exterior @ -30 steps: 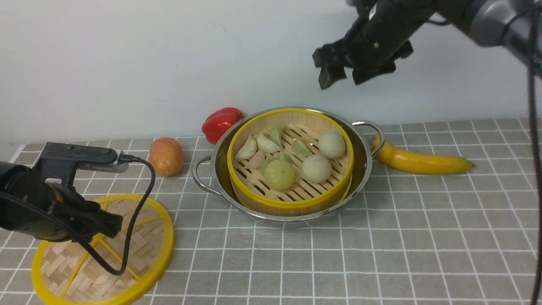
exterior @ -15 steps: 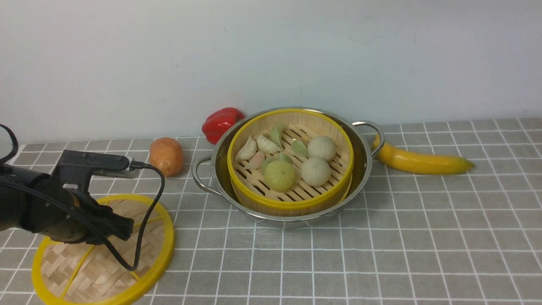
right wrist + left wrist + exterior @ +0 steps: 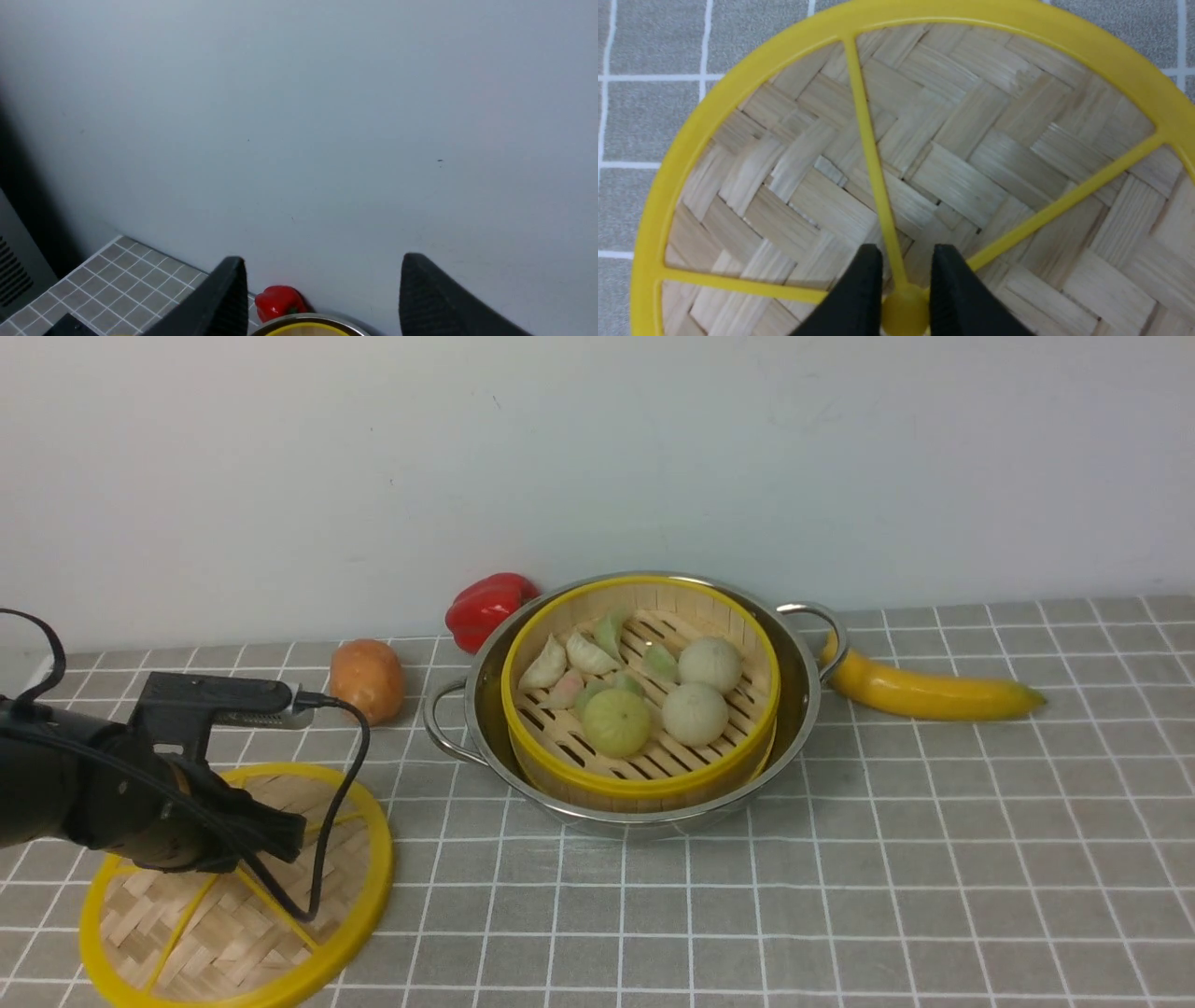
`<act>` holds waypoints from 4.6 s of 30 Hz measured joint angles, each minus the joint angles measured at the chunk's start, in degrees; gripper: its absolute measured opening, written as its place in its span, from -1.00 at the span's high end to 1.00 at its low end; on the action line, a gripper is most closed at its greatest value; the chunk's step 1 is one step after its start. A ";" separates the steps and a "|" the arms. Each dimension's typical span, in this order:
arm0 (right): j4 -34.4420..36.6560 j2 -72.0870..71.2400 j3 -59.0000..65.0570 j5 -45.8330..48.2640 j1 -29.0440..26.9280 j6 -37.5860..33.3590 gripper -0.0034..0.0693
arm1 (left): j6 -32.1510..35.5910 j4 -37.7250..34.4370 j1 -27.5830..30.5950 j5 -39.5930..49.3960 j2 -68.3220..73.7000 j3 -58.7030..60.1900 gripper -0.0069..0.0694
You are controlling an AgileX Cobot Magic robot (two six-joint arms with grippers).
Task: Place the steamer in the pot on the grey tablecloth, and put the lid on the steamer.
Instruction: 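Grasp the bamboo steamer lid lying on the table by its centre knob, then place the yellow bamboo steamer lid onto the steamer in the pot with the left gripper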
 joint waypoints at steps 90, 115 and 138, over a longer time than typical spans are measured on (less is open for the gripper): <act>-8.22 -19.40 18.21 0.23 0.00 5.26 -0.28 | 24.28 -11.84 -29.98 9.07 18.67 -45.06 0.51; -8.07 -19.40 18.21 0.23 0.00 5.28 -0.28 | 21.59 -4.79 -32.55 7.91 21.30 -45.18 0.51; -8.05 -19.40 18.21 0.23 0.00 5.41 -0.28 | 15.44 0.33 -32.62 7.55 21.55 -45.18 0.51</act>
